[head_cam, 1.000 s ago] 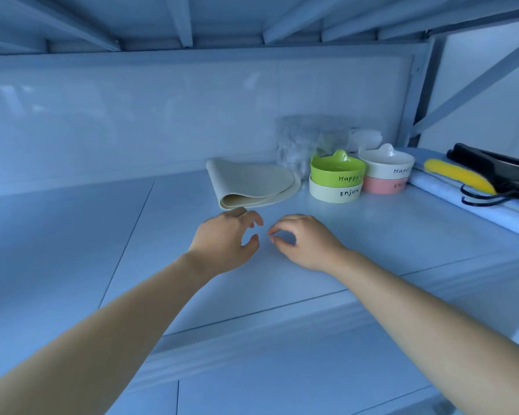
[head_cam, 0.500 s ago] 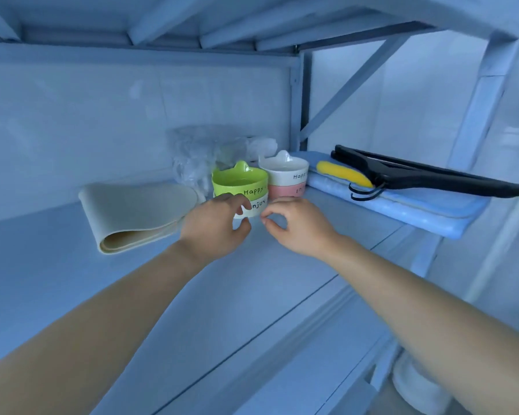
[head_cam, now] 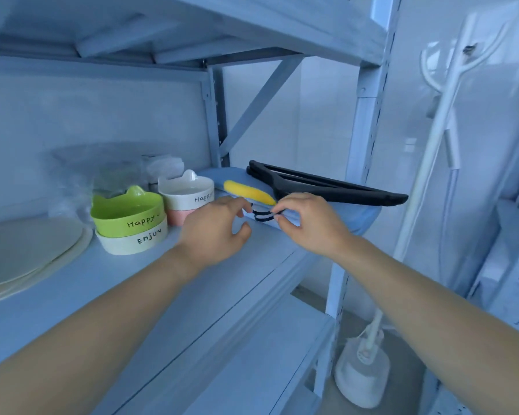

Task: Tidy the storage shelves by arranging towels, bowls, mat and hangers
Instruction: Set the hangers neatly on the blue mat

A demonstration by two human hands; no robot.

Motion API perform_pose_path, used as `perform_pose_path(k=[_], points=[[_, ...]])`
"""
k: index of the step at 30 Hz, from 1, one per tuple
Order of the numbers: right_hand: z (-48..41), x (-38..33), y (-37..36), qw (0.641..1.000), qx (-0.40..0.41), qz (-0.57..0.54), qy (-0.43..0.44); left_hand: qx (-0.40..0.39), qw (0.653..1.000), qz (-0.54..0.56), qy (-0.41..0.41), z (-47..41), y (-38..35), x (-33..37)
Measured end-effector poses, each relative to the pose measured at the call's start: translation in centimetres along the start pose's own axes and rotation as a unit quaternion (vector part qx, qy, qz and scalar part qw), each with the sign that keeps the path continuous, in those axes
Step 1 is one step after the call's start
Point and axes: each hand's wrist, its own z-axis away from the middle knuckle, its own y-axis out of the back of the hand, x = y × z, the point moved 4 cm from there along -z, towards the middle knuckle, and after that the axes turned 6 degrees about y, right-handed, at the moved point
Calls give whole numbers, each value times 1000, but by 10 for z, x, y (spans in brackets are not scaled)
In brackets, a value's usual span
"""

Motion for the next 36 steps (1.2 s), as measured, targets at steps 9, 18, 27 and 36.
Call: perform_pose_path(k=[9,18,27,36], points=[[12,133,68,998,-35,35,23,30,997,-59,39,-59,-60,80],[-9,187,53,989,-120,52,66,-1,973,-163,163,-65,-87,77],[-24,207,30,974,-198,105,28,-139,917,-312,207,-76,-113,64],[-31,209,27,973,-191,127,35,-147,943,-208,215,-80,-110,54]])
